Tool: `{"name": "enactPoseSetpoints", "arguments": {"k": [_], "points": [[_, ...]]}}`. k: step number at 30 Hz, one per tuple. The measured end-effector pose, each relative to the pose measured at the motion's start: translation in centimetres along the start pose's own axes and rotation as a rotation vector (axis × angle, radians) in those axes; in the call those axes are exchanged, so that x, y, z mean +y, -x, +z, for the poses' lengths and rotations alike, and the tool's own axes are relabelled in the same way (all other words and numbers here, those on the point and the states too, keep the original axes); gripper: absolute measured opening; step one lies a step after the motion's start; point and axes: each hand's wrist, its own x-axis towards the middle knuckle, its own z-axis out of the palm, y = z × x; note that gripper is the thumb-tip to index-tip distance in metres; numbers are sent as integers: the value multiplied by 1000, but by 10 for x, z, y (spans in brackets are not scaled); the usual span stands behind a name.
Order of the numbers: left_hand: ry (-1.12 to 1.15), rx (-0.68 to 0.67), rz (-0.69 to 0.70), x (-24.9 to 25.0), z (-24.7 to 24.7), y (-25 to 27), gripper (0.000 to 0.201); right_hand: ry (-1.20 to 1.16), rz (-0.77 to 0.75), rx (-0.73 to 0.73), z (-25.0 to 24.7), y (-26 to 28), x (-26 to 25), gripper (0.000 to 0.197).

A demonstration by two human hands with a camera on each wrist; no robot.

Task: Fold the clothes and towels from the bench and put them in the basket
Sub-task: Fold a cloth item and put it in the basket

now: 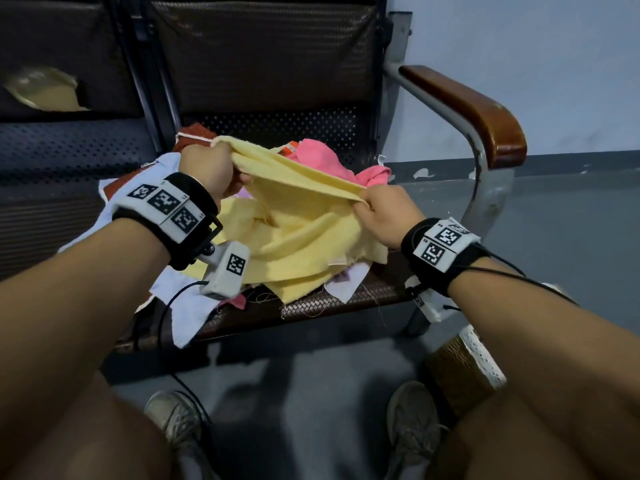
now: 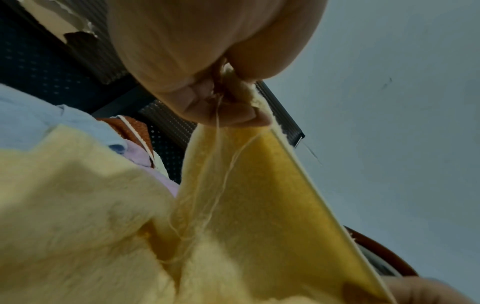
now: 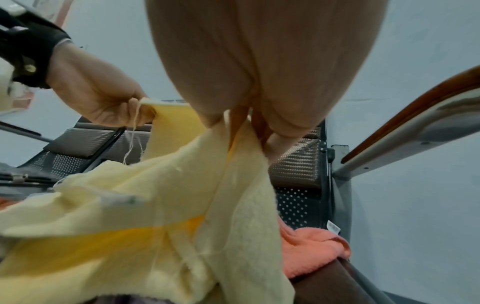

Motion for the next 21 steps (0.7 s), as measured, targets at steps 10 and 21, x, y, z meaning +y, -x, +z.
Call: {"name": "enactPoseSetpoints", "arguments": {"k": [10, 21], "points": [[-191, -143, 129, -9, -22, -6, 17, -43, 85, 167, -11, -5, 19, 43], [-53, -140, 101, -6, -26, -5, 35, -46, 15, 98, -16, -4, 24, 24]]}}
